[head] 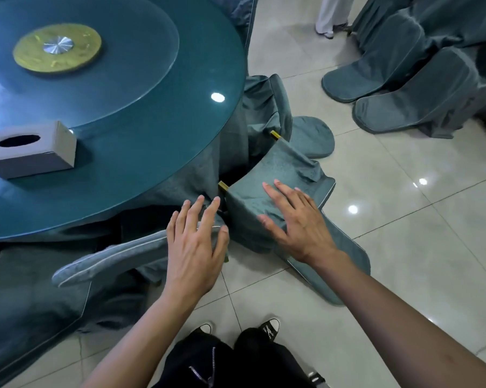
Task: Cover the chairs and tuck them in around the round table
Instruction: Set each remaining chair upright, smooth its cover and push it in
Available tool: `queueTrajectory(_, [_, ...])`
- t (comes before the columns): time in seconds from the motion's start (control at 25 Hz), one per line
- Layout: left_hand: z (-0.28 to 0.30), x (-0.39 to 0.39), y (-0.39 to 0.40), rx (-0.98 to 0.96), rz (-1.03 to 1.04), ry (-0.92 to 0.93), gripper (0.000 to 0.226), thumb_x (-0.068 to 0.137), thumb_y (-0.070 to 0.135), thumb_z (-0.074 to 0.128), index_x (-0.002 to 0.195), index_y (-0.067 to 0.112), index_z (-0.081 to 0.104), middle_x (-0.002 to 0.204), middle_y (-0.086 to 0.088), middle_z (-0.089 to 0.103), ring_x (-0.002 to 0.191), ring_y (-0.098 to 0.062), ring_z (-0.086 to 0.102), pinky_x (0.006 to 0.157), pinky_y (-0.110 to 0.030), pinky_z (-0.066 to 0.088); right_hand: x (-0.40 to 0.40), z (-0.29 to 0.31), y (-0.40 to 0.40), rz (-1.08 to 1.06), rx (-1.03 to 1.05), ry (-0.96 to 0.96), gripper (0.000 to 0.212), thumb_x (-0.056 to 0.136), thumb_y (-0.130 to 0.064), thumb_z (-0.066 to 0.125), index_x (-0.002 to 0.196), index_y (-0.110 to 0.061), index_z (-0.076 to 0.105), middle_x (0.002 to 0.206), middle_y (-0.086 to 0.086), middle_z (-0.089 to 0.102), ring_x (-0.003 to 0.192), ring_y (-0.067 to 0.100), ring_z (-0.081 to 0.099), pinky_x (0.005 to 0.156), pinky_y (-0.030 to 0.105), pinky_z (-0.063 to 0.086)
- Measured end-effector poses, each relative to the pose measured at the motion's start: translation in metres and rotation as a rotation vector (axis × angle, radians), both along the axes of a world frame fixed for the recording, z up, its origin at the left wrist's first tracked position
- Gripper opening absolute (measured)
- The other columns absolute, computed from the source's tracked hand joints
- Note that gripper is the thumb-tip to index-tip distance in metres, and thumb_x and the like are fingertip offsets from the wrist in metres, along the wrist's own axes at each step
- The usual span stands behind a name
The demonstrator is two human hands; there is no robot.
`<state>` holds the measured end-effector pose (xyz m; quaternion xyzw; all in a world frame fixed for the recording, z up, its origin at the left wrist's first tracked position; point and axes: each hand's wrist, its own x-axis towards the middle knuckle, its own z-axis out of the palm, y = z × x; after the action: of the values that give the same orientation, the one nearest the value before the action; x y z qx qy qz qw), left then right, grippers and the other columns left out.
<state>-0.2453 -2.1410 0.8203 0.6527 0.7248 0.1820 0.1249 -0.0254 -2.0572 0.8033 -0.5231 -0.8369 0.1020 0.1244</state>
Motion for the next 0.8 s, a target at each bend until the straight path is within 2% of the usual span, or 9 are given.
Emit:
queueTrajectory(0.2, [0.004, 0.07, 0.009, -0.038, 0.018, 0.049, 0.06, 0.099, 0.052, 0.024, 0.155, 0.031, 0.028, 0.162, -0.004, 0.028, 0.152, -0.023, 0.015, 0.125, -0.044, 0.01, 0.064, -0.007, 0.019, 0.024, 0.001, 0.037, 0.064, 0.099, -0.058, 0.036, 0.155, -0.028, 0.03, 0.158, 0.003, 0.035, 0.141, 0.02, 0.037, 0.122, 0.039, 0.021])
queueTrajectory(0.32, [0.008, 0.097, 0.017, -0.052, 0.028, 0.062, 0.061, 0.099, 0.053, 0.024, 0.157, 0.036, 0.018, 0.165, -0.002, 0.018, 0.153, -0.023, 0.012, 0.125, -0.044, 0.01, 0.091, -0.011, 0.03, 0.014, 0.003, 0.061, 0.064, 0.099, -0.057, 0.039, 0.155, -0.028, 0.03, 0.158, 0.003, 0.034, 0.141, 0.02, 0.037, 0.122, 0.038, 0.02])
queueTrajectory(0.52, [0.007, 0.154, 0.038, -0.095, 0.038, 0.001, 0.063, 0.098, 0.056, 0.021, 0.157, 0.043, 0.004, 0.168, 0.003, 0.006, 0.154, -0.021, 0.006, 0.125, -0.043, 0.008, 0.141, -0.016, 0.056, 0.007, -0.015, 0.071, 0.065, 0.099, -0.061, 0.033, 0.156, -0.03, 0.026, 0.16, 0.002, 0.031, 0.144, 0.019, 0.033, 0.122, 0.039, 0.019])
queueTrajectory(0.8, [-0.011, 0.22, 0.082, -0.138, 0.055, -0.067, 0.063, 0.102, 0.049, 0.032, 0.158, 0.039, 0.006, 0.168, 0.001, 0.005, 0.154, -0.022, 0.008, 0.124, -0.043, 0.01, 0.209, -0.015, 0.111, -0.005, 0.018, 0.022, 0.065, 0.099, -0.061, 0.031, 0.156, -0.03, 0.026, 0.159, 0.002, 0.032, 0.143, 0.017, 0.032, 0.122, 0.038, 0.02])
